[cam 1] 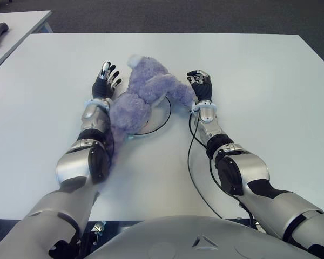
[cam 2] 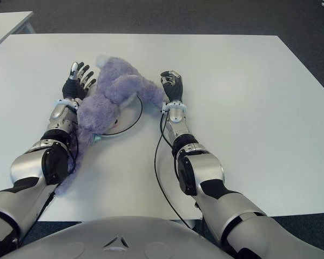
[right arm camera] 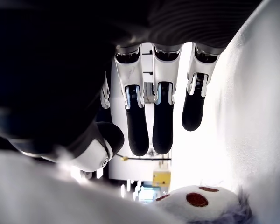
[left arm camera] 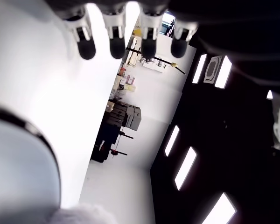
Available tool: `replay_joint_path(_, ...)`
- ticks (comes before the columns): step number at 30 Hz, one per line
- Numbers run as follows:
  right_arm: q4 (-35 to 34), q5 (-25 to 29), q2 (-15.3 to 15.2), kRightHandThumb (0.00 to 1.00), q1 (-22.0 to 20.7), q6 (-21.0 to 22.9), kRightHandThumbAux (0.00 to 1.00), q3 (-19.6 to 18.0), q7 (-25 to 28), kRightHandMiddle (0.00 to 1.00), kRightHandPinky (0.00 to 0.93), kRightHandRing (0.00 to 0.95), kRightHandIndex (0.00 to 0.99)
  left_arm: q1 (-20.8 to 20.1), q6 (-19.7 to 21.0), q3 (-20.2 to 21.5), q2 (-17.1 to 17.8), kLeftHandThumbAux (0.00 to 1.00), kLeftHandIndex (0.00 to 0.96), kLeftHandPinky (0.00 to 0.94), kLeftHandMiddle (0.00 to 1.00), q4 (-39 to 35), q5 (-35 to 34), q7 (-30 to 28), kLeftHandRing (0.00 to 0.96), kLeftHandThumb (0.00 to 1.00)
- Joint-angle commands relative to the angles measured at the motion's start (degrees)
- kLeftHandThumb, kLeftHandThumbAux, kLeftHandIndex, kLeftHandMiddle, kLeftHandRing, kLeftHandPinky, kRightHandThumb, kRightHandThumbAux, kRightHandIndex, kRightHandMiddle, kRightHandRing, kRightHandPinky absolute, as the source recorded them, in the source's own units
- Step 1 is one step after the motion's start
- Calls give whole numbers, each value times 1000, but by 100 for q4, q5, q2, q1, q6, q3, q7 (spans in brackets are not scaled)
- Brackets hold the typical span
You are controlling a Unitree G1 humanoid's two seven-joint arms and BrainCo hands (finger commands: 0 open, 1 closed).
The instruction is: Put the doll into the plate.
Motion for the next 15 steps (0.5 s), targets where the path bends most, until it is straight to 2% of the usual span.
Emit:
replay_joint_path(1, 672, 36, 309, 687, 1168, 594, 742, -92, -38, 368, 259, 343, 410, 470, 436, 13, -446, 449, 0, 0, 8, 398, -63, -85, 0, 0)
replay_joint_path(15, 669, 36, 326, 684, 1185, 567, 743, -90, -32, 369, 266, 341, 410, 530, 385, 133, -662, 453, 0, 0, 0, 395, -232, -264, 0, 0)
